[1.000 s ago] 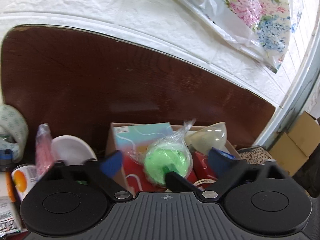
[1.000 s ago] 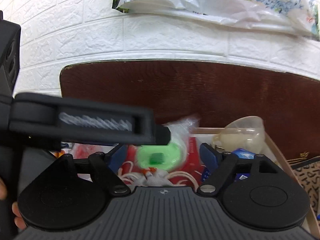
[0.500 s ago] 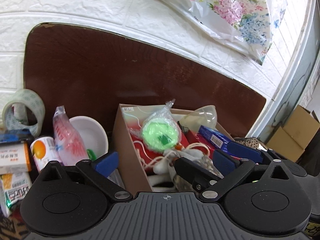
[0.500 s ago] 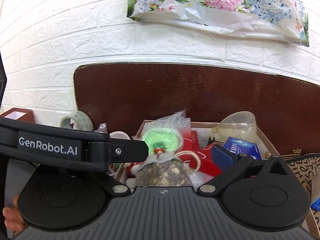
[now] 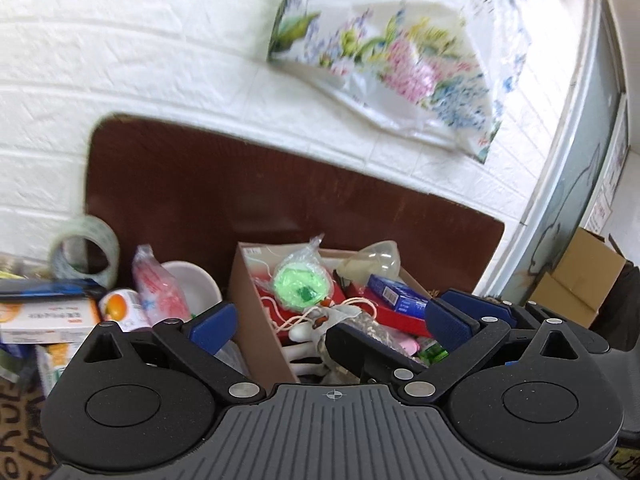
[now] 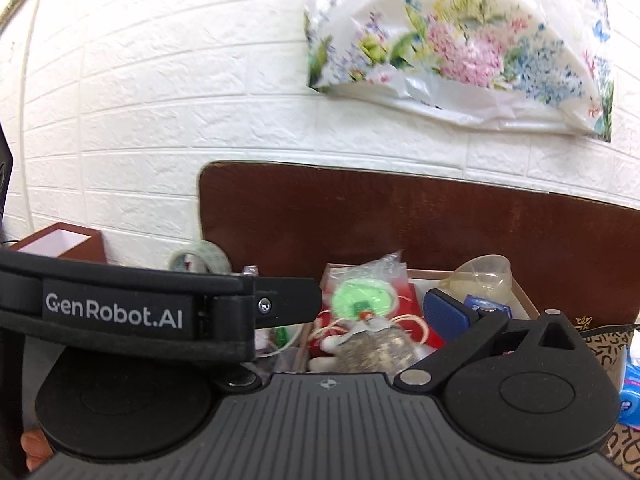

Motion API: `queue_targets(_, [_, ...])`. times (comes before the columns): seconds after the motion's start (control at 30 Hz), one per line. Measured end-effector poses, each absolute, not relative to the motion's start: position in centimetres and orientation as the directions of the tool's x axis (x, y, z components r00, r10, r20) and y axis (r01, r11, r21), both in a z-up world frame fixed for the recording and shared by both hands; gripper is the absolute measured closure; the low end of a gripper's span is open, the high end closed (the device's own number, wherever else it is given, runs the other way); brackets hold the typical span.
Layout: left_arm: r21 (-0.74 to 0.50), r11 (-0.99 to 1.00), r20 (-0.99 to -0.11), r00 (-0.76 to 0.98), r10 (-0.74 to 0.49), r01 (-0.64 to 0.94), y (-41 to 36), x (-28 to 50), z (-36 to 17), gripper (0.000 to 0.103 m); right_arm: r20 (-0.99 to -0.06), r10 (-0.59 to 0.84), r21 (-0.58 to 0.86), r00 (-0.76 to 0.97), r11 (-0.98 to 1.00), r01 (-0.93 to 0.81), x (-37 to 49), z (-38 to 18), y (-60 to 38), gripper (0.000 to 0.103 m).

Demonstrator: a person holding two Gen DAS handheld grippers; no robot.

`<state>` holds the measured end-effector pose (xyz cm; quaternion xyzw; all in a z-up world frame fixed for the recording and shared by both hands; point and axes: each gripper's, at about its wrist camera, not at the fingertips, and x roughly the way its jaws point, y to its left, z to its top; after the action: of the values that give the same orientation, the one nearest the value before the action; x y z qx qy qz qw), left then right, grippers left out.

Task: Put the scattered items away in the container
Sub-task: 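Move the left tool back to the pile toward the snack packet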

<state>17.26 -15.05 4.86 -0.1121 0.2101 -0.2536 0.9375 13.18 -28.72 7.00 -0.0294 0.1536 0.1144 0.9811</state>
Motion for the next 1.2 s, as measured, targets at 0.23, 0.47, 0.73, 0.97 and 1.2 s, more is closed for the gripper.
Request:
queue_targets(0.23, [-0.345, 0.859, -0.324, 0.811, -0.488, 0.379, -11.3, 12.0, 2.8, 0.000, -0.304, 0.262, -0.044, 0.916, 0.957, -0.288, 8.8, 5.5, -25.5, 0.000])
queue_targets(0.47, [-0.391, 0.866, -0.371, 0.807, -0.459, 0.312, -7.6, 8.3, -0.1, 0.000, -0.339, 0.291, -0.054, 0.895, 0.943, -0.328, 5.9, 2.9, -21.8, 0.000])
queue_targets(0.73, [-0.312, 0.909, -0.378, 0.842, -0.385, 0.276, -5.0, 6.7, -1.9, 0.000, -0.390, 0.351, 0.032, 0.852, 0.929, -0.368, 5.7, 0.7, -19.3, 0.000])
queue_targets(0.97, [-0.339, 0.920, -0.428, 0.839, -0.336, 0.195, -2.1, 9.5, -3.9, 0.000, -0.409, 0.359, 0.026, 0.839, 0.923, -0.383, 7.2, -0.7, -17.5, 0.000])
queue_targets(1.2, [-0.351, 0.918, -0.446, 0.830, -0.336, 0.184, -0.5, 13.4, -4.6, 0.003, -0.443, 0.358, -0.021, 0.822, 0.912, -0.409, 10.4, -2.3, -15.4, 0.001])
